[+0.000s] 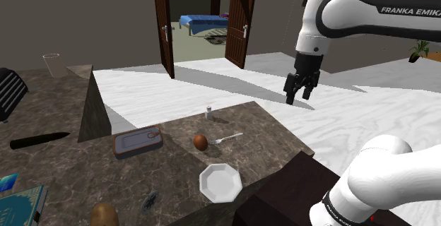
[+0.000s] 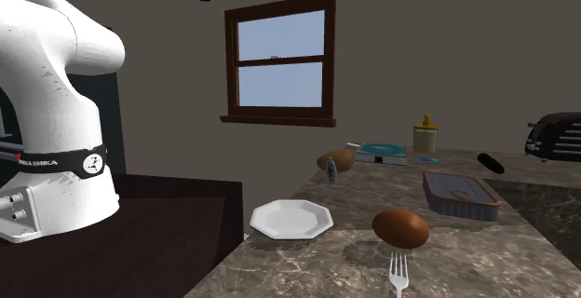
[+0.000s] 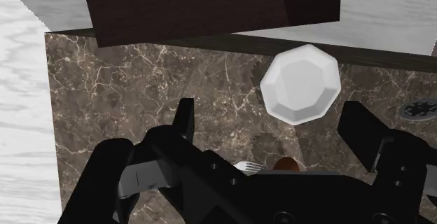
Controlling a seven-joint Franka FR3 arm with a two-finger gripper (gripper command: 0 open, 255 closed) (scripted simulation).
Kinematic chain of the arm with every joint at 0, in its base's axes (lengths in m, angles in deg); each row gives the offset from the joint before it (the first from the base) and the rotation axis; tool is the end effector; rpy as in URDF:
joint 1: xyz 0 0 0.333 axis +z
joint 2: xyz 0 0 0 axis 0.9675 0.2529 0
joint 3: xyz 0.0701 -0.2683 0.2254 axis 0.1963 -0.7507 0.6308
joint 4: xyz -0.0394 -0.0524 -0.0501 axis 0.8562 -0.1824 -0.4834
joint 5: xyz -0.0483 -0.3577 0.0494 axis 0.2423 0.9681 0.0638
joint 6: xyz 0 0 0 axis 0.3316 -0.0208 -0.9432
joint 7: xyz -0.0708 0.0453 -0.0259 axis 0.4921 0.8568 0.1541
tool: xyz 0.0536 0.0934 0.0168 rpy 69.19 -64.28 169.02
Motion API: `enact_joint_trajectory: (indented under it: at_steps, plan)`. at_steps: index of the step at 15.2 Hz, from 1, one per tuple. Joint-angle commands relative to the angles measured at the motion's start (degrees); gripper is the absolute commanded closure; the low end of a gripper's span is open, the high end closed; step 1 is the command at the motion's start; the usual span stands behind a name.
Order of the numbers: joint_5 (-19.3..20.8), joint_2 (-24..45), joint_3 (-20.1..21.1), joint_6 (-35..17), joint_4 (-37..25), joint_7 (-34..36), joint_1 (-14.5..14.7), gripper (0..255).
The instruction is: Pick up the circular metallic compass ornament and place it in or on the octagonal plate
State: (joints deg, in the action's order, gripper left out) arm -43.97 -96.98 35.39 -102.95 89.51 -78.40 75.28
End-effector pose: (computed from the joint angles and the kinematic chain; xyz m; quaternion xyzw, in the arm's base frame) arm 0.2324 -0.0148 0.5803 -0.9955 0.0591 0.0649 0.0358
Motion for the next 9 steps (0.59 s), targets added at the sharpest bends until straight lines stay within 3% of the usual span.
enact_joint_trajectory:
  at_steps: [1,9]
  plan:
    - [0.0,0.0,0.0,0.0,0.0,0.0,0.0,0]
    - [-6.3,5.7,9.3,-11.8,4.3,9.0,3.8,0]
